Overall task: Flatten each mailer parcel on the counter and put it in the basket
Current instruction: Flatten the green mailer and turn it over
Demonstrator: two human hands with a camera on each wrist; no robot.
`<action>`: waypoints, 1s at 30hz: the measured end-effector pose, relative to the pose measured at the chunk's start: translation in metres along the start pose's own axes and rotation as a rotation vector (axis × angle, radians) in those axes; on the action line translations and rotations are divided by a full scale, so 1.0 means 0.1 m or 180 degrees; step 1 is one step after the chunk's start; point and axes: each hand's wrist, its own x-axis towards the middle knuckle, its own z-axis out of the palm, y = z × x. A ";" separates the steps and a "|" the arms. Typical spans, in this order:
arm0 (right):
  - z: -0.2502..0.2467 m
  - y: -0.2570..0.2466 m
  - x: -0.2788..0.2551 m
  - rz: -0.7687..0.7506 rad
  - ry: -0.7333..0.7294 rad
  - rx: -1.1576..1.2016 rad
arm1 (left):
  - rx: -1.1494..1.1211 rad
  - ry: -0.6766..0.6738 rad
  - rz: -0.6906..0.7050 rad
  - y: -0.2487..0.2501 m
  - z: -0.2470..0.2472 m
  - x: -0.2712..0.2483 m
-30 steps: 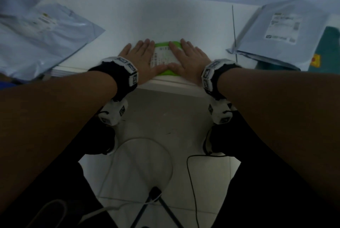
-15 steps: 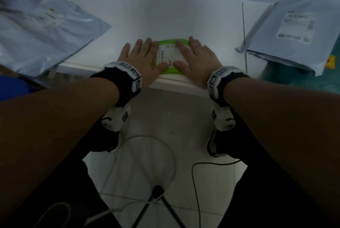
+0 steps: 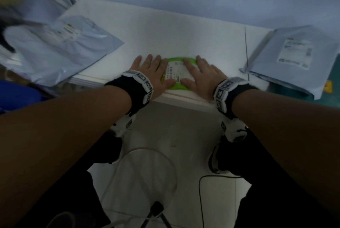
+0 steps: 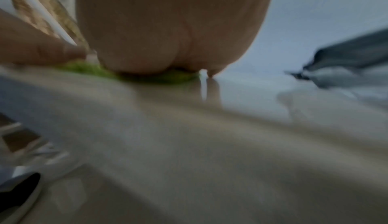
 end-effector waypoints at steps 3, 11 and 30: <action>-0.20 0.05 -0.01 -0.0120 -0.0345 -0.0310 | 0.0419 -0.0373 0.0195 -0.21 -0.17 0.00; -0.52 0.10 -0.07 -0.0005 -0.0388 -0.0162 | 0.0655 -0.0664 0.0187 -0.35 -0.41 0.03; -0.71 0.15 0.18 0.0160 -0.0484 -0.0026 | 0.0096 -0.0824 0.0041 -0.06 -0.71 0.46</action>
